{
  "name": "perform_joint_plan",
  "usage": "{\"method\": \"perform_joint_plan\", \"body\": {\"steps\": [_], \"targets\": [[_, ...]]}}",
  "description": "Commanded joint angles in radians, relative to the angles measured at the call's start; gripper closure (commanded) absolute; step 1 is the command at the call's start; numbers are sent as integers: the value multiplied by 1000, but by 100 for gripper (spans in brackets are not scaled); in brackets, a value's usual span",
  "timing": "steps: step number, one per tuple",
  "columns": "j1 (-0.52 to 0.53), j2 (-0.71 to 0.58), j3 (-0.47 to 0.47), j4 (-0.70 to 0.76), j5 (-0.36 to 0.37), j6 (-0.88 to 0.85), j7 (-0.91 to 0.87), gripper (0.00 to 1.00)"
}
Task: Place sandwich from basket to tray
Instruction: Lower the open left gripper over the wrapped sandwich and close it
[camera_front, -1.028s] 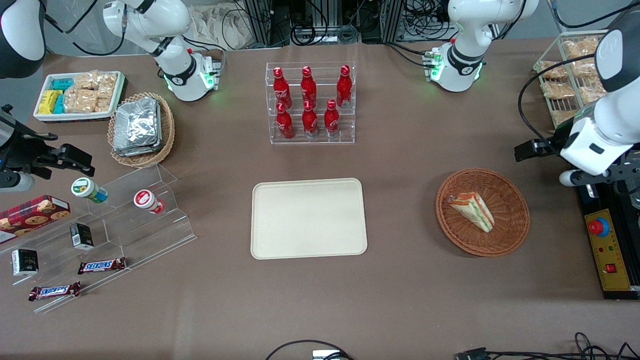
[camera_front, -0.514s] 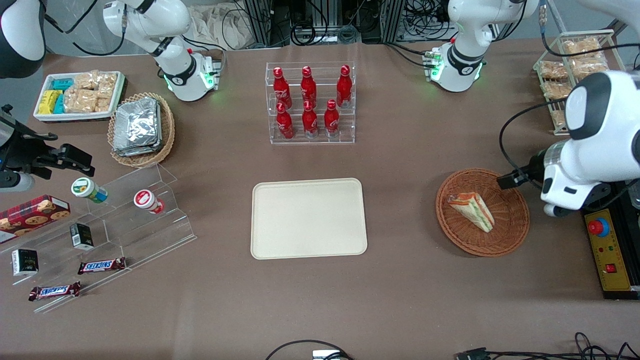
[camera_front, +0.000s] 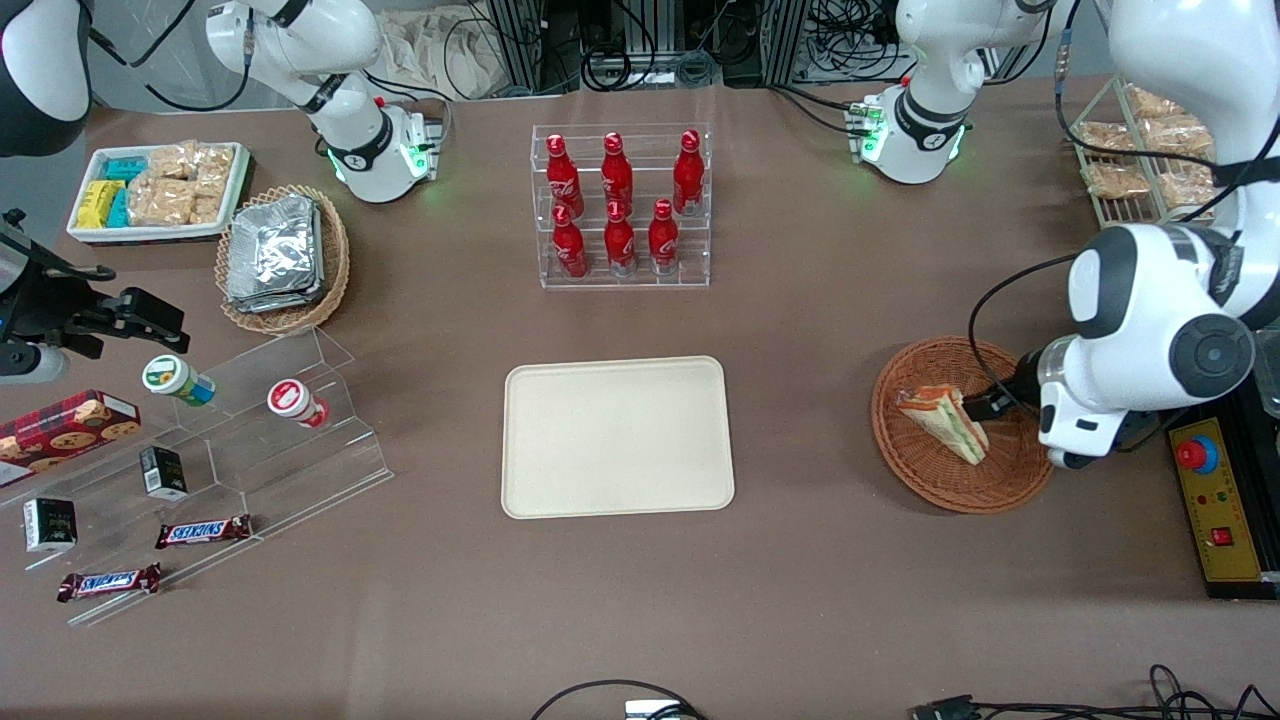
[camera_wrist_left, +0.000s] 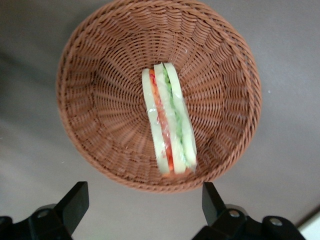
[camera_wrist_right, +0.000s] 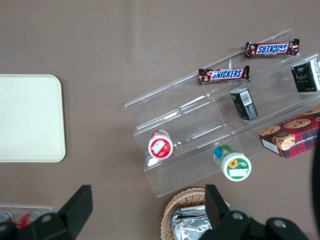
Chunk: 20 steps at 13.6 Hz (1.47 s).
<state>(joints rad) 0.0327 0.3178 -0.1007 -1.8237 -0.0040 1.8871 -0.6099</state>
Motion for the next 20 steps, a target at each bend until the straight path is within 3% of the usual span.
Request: {"method": "perform_joint_plan", "body": {"steps": [1, 4, 9, 10, 11, 15, 20], "targets": [[6, 4, -1, -84, -11, 126, -19, 0], [6, 24, -1, -190, -13, 317, -21, 0], [6, 92, 1, -207, -33, 392, -50, 4], [6, 95, 1, -207, -33, 394, -50, 43], [6, 95, 1, -204, -33, 395, -50, 97], [-2, 28, -4, -195, -22, 339, -2, 100], [-8, -85, -11, -45, -25, 72, 309, 100]]}}
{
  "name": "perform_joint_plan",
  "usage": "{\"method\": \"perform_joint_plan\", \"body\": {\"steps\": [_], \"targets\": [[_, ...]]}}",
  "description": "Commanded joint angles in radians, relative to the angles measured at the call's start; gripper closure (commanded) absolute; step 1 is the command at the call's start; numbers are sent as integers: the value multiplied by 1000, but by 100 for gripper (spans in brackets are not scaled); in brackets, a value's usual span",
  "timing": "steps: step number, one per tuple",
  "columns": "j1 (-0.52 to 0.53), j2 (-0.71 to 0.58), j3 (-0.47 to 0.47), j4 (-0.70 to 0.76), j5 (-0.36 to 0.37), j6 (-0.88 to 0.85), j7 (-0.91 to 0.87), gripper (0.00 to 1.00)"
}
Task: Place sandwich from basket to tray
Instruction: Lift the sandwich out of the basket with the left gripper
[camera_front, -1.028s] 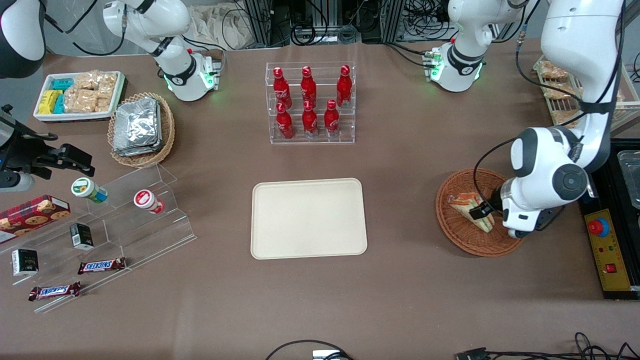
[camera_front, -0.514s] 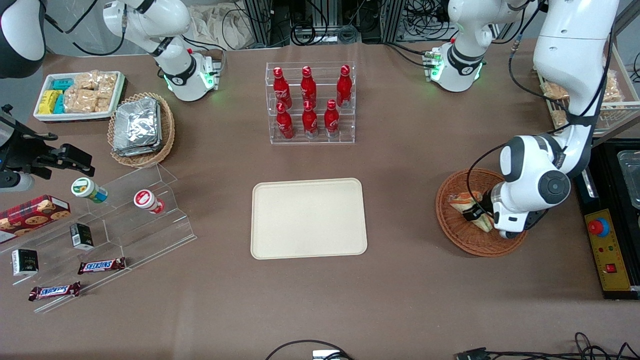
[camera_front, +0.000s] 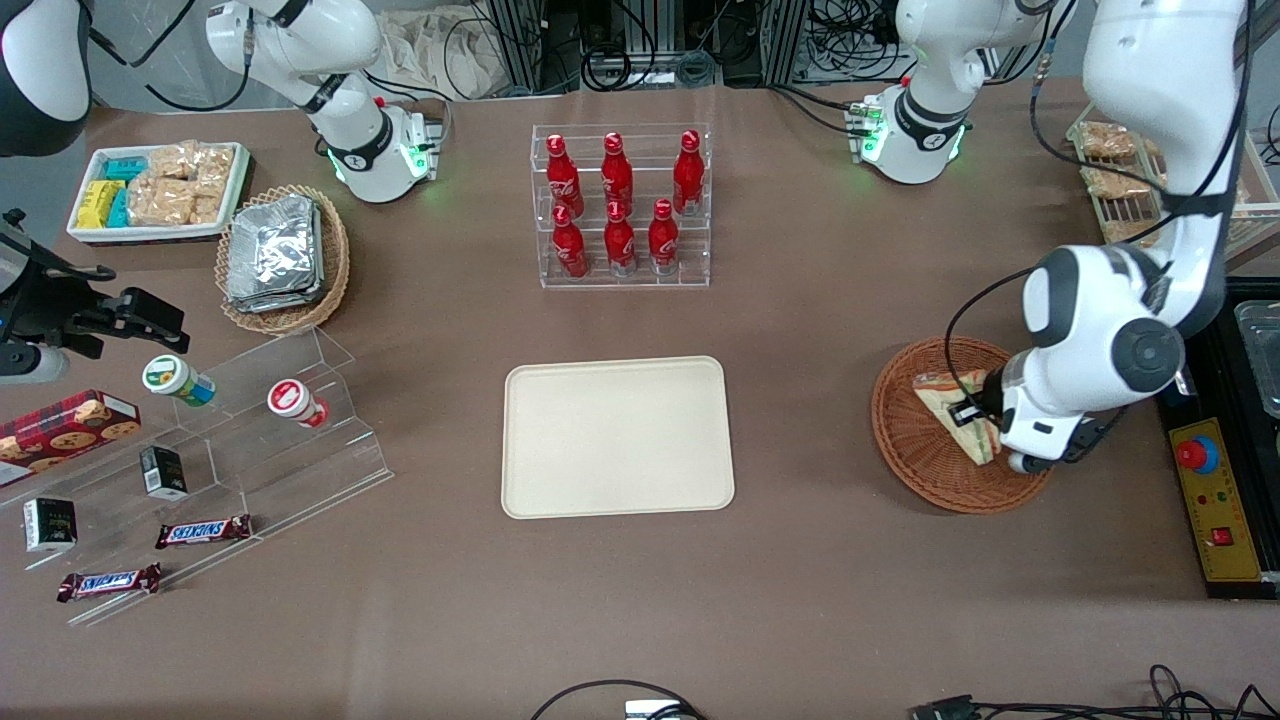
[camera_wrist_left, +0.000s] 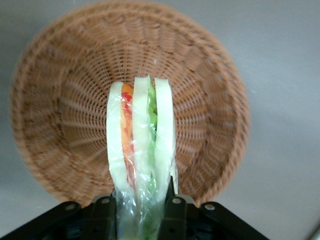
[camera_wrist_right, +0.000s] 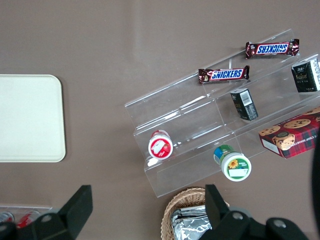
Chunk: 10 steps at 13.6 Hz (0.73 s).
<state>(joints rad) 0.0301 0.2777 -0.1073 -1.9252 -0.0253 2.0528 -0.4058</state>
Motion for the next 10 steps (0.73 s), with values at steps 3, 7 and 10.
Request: {"method": "perform_joint_plan", "body": {"steps": [3, 7, 10], "targets": [[-6, -28, -90, 219, -10, -259, 176, 100], [-21, 20, -251, 319, -8, -296, 95, 100], [-137, 116, -270, 402, -4, -296, -51, 100]]}}
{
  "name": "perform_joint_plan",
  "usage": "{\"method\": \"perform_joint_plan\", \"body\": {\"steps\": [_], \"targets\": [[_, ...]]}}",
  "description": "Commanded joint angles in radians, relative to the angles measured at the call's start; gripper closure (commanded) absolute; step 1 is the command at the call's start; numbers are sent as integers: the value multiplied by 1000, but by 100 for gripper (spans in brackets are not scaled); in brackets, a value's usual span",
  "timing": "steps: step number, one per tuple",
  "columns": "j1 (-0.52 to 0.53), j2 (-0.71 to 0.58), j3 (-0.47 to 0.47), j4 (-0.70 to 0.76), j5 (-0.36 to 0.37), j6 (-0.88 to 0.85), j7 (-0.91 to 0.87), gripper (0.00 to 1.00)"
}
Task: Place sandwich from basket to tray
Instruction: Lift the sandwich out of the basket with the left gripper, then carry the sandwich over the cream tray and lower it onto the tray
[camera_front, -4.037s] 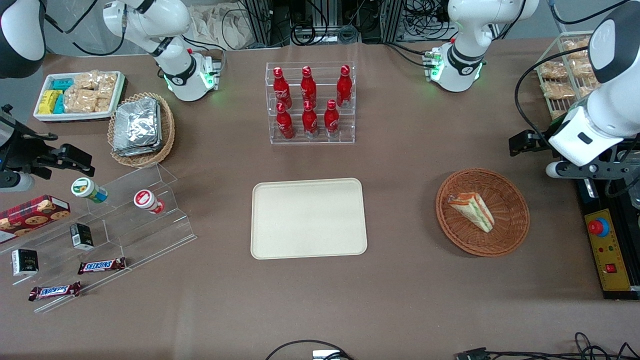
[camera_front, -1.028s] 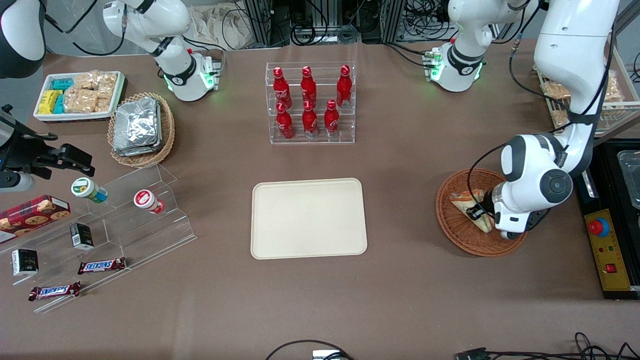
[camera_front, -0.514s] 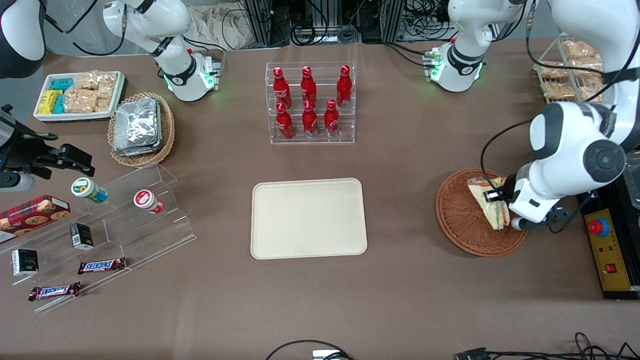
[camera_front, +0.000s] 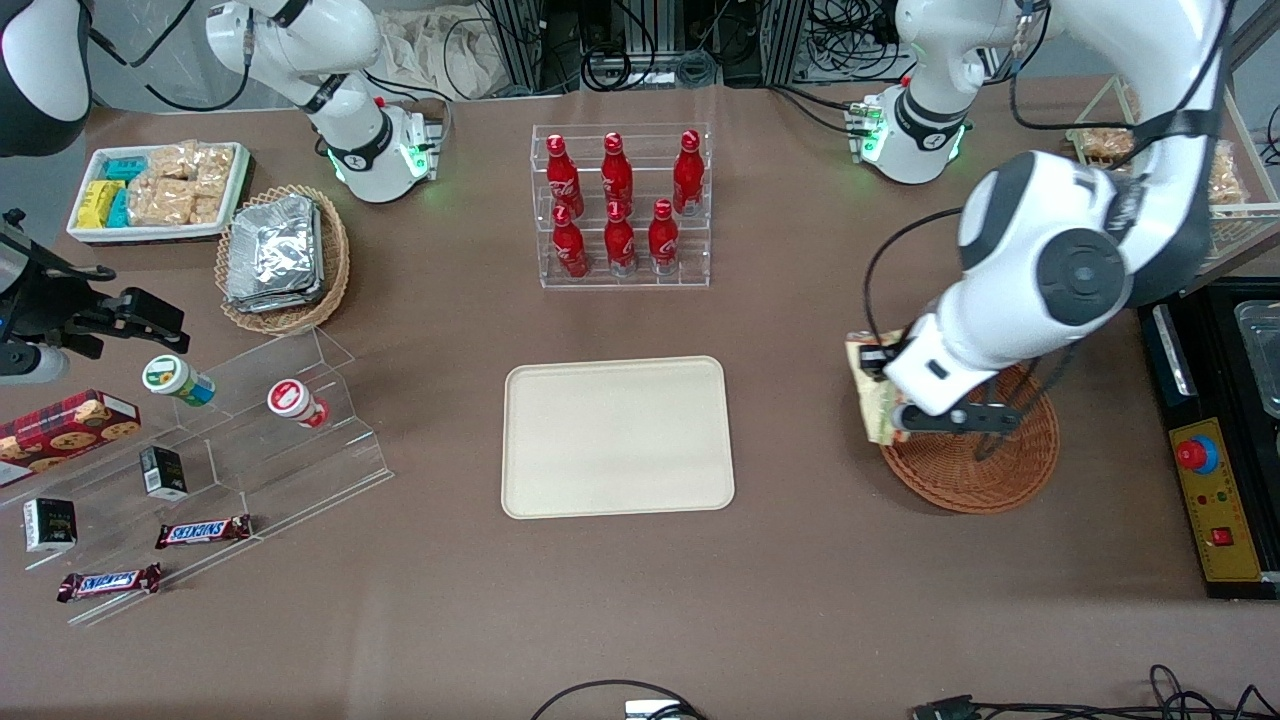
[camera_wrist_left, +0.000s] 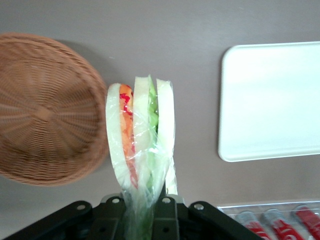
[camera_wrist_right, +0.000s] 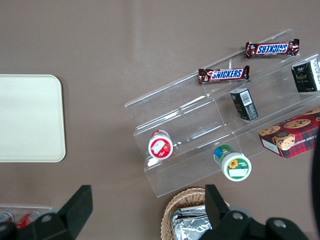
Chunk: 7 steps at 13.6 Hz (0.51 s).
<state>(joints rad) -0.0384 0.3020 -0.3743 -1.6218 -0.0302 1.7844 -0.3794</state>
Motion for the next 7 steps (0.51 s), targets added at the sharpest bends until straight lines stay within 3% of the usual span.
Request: {"method": "perform_joint_plan", "body": {"steps": [1, 7], "targets": [[-102, 135, -3, 126, 1, -26, -107, 100], [-239, 367, -2, 263, 3, 15, -148, 100]]}}
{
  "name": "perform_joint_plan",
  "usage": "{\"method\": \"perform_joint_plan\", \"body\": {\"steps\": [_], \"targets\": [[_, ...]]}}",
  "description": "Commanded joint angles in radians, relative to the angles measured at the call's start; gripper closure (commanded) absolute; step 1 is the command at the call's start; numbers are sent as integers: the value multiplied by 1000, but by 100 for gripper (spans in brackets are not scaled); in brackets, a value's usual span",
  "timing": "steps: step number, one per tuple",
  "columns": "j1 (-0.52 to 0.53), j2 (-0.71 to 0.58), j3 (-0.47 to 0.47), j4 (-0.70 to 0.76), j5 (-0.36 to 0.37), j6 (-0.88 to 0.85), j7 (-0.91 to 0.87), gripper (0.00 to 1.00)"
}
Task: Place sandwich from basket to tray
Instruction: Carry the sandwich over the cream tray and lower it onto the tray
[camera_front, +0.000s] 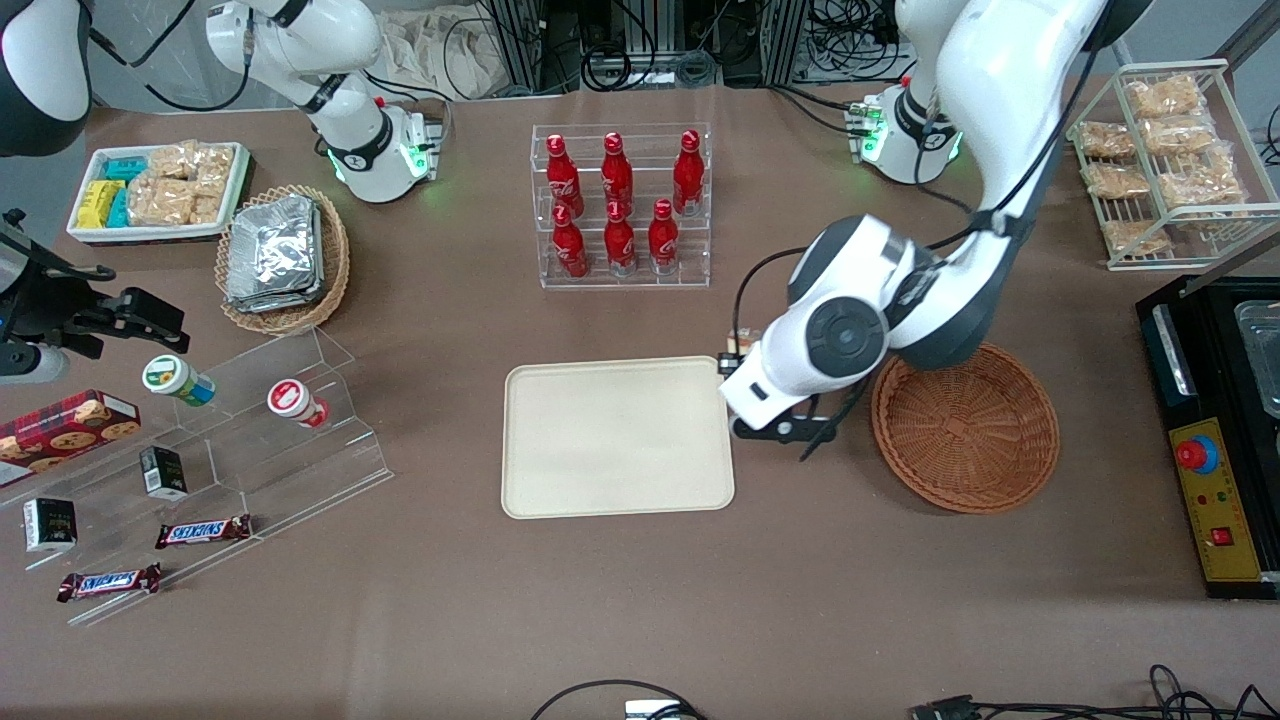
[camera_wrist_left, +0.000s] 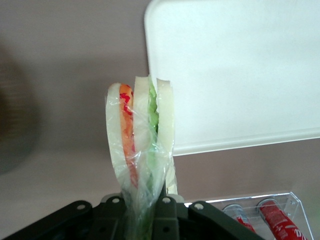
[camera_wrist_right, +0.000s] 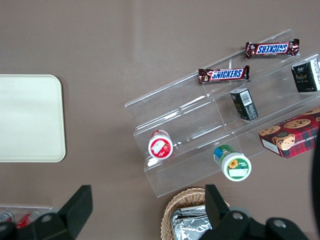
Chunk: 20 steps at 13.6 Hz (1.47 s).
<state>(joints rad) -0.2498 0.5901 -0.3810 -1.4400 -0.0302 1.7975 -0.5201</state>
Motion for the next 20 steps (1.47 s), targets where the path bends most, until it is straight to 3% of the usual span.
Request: {"method": "perform_joint_plan", "body": {"steps": [1, 8, 9, 10, 11, 17, 20], "targets": [[-37, 103, 5, 78, 7, 41, -5, 100], [-74, 215, 10, 78, 75, 166, -8, 100], [-74, 218, 11, 76, 75, 171, -6, 83], [-72, 220, 14, 76, 76, 172, -5, 32], [-72, 215, 16, 76, 90, 172, 0, 0], [-43, 182, 13, 125, 93, 151, -6, 0], [12, 91, 11, 131, 85, 42, -3, 0]]}}
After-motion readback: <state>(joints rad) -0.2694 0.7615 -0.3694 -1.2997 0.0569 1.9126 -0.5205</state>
